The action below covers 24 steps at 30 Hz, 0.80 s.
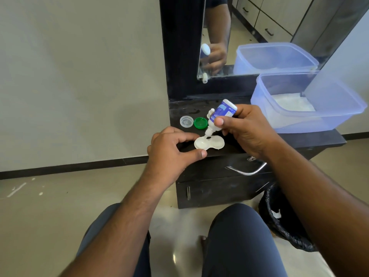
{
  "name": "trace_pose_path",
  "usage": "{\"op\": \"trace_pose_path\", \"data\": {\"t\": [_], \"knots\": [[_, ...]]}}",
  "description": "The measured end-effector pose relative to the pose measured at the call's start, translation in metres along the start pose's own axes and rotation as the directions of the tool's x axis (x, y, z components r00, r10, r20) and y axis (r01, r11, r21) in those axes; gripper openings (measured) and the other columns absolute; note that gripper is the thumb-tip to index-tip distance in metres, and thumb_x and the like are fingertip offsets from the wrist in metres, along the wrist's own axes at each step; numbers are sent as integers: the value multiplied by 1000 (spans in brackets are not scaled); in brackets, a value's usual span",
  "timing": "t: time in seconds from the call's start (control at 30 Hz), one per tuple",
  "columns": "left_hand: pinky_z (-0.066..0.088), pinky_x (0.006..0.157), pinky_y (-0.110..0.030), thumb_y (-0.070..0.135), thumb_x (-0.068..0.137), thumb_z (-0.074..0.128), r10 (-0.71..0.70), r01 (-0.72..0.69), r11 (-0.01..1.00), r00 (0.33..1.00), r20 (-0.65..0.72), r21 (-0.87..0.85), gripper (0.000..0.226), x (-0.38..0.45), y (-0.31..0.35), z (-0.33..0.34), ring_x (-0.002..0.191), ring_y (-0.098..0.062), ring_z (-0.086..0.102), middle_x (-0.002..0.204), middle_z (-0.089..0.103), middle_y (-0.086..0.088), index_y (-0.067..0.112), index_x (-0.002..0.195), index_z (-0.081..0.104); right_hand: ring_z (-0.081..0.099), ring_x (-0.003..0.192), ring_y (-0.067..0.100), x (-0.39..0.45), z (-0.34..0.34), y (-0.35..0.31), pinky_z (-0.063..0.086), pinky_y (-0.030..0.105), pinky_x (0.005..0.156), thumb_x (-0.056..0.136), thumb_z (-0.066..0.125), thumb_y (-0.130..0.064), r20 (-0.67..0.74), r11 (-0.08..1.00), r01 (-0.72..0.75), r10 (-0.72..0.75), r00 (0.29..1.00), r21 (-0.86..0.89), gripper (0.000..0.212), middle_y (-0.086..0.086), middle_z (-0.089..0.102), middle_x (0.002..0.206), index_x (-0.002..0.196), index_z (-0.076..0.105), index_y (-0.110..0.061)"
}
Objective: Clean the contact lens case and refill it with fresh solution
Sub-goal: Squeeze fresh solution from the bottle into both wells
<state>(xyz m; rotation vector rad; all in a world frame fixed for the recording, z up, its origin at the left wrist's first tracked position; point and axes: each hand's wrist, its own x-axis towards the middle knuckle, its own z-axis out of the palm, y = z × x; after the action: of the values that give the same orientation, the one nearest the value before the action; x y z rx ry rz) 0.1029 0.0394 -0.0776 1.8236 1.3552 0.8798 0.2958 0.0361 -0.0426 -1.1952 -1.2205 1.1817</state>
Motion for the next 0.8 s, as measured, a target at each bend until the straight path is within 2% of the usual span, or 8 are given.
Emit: {"op": "trace_pose_path", "data": {"t": [0.27,0.47,0.6,0.8], "knots": [[47,84,-53,56,55,74,5,-5,1000,1000,2,1,45,4,1,-3,98,-21,55,91,59,13,42,98,73,65,74,12,1,2,0,48,21,61,64,83,-20,20,999,12,-11,1000,-41,12,3,75,79,74,78,-20],[47,84,-53,55,55,74,2,-2,1000,1000,-5,-9,46,2,1,-2,98,-21,56,91,58,13,41,99,73,64,74,12,1,4,2,48,22,62,59,80,-33,15,999,26,-25,1000,-48,22,4,74,79,76,77,-19],[47,85,-52,55,55,73,8,-8,1000,1000,-6,-13,46,0,-1,-1,99,-22,55,91,57,15,41,99,73,64,70,10,0,5,4,47,23,62,64,81,-24,17,997,22,-21,1000,-70,11,2,74,77,75,77,-21],[47,86,-51,56,54,73,-6,6,1000,1000,-16,-21,47,1,0,1,100,-21,55,92,57,15,42,99,73,64,69,8,0,4,2,48,19,61,66,79,-22,4,997,19,-19,1000,-79,9,2,75,77,75,77,-21]]}}
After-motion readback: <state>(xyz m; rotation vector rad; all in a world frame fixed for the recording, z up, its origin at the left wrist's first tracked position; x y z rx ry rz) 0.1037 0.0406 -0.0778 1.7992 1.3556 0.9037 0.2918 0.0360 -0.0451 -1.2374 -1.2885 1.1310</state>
